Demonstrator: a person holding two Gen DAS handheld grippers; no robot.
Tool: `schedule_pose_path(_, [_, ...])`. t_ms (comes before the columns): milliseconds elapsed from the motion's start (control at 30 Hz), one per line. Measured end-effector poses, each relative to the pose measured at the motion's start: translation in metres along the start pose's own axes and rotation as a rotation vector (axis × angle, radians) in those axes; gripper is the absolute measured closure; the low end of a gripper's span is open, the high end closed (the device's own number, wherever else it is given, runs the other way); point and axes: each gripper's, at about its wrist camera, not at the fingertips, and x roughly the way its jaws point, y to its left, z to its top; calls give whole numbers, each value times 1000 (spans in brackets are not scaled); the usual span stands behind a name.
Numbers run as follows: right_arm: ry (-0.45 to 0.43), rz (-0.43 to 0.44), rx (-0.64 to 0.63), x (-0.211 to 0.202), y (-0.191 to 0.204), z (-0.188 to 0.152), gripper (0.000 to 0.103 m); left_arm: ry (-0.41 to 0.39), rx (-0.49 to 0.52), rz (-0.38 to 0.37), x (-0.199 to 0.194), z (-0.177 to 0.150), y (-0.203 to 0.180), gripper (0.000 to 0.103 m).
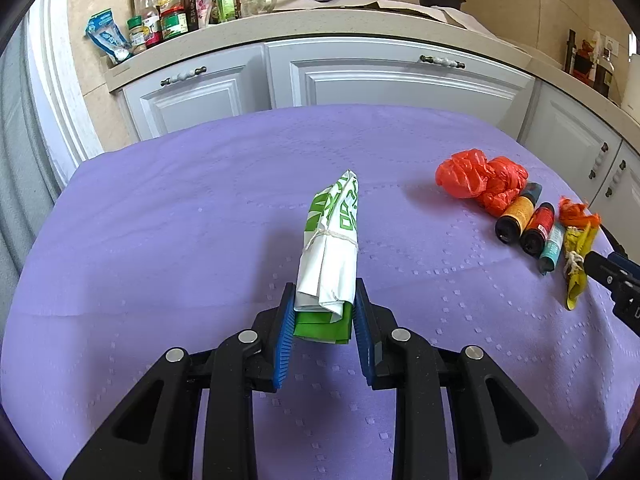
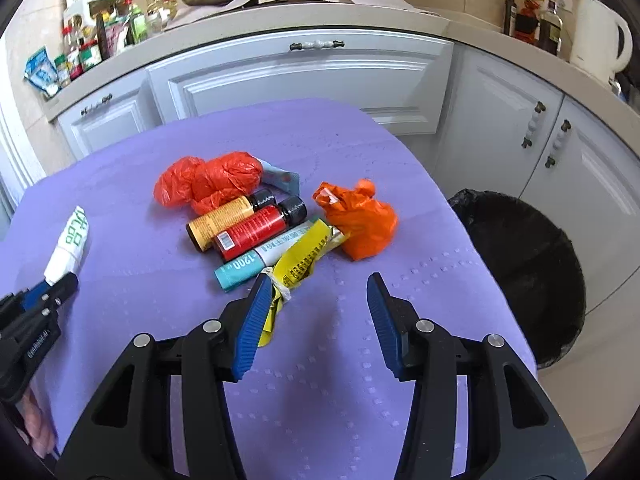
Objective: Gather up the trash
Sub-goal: 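Grasp the white-green tube with left gripper while right gripper grasps yellow wrapper, then carry the tube and yellow wrapper over the bin and open both grippers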
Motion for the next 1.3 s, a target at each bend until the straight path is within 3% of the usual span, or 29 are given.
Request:
schedule_pose_path(133, [32, 43, 28, 7, 3, -1, 55, 1, -1, -5, 0, 0, 1, 75])
schedule_pose_path(500, [48, 43, 39, 13, 17, 3, 56, -12, 10, 12, 0, 2, 13, 75])
schedule_pose_path(633, [75, 54, 52, 21, 17, 1, 72, -9, 6, 15, 1, 2, 19, 75])
schedule_pose_path(667, [82, 56, 53, 22, 17, 0, 72, -10, 4, 16, 1, 3, 20, 75])
schedule_pose_path(833, [70, 58, 39, 18, 18, -2, 74, -16, 7, 15, 0, 2, 18, 75])
schedule_pose_path(933, [47, 54, 12, 9, 20, -5, 81, -29, 24, 22, -3, 1, 14, 75])
schedule_pose_path(1300, [-39, 35, -15, -23, 1, -13, 81, -56, 58, -19, -23, -6, -13, 75])
